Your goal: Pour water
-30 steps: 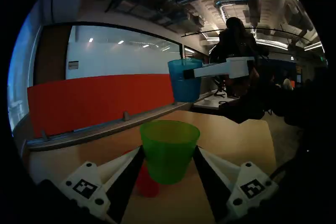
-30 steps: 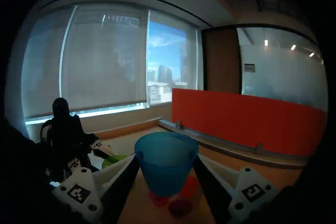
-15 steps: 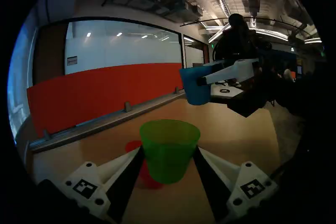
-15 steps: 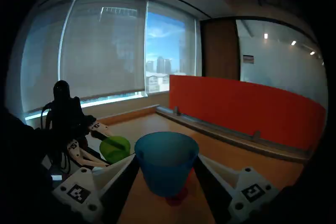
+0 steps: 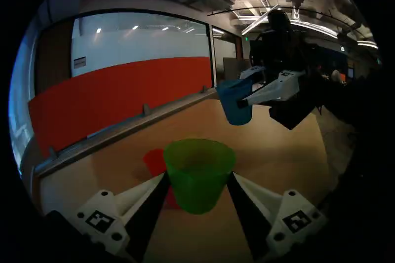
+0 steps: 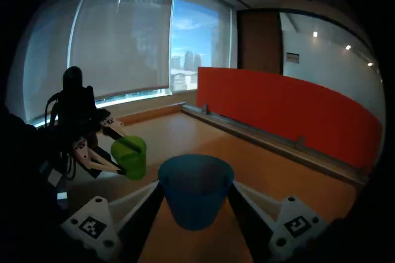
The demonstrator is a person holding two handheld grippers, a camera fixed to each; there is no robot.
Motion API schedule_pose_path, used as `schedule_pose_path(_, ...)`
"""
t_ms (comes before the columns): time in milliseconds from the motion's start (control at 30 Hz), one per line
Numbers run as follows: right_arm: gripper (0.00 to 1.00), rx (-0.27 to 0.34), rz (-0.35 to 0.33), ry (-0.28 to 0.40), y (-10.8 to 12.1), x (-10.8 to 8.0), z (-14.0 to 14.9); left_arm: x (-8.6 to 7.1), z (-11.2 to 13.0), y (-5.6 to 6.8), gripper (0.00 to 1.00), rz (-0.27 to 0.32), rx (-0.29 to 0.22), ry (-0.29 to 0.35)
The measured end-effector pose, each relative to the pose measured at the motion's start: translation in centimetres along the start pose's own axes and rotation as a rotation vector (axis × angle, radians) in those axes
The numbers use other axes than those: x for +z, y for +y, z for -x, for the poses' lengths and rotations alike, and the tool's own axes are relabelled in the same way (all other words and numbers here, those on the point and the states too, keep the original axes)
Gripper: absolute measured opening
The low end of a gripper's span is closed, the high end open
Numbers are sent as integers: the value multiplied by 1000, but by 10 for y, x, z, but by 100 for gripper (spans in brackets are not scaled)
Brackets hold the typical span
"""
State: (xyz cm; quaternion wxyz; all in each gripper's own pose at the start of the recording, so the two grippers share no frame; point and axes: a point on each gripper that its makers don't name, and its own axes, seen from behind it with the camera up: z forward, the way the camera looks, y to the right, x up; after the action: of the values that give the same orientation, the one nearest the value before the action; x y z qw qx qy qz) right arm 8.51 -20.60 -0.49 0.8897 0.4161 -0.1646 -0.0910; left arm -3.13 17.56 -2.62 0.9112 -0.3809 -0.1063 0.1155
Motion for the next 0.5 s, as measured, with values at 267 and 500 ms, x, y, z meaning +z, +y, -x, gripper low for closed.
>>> schedule_pose_path(267,88,-31,-7,-63,-1,5,31,4,19,5,81,19,13,-65)
schedule_pose_path(500,88,-35,-21,-113,-2,10,54,8,38,7,81,35,14,-124)
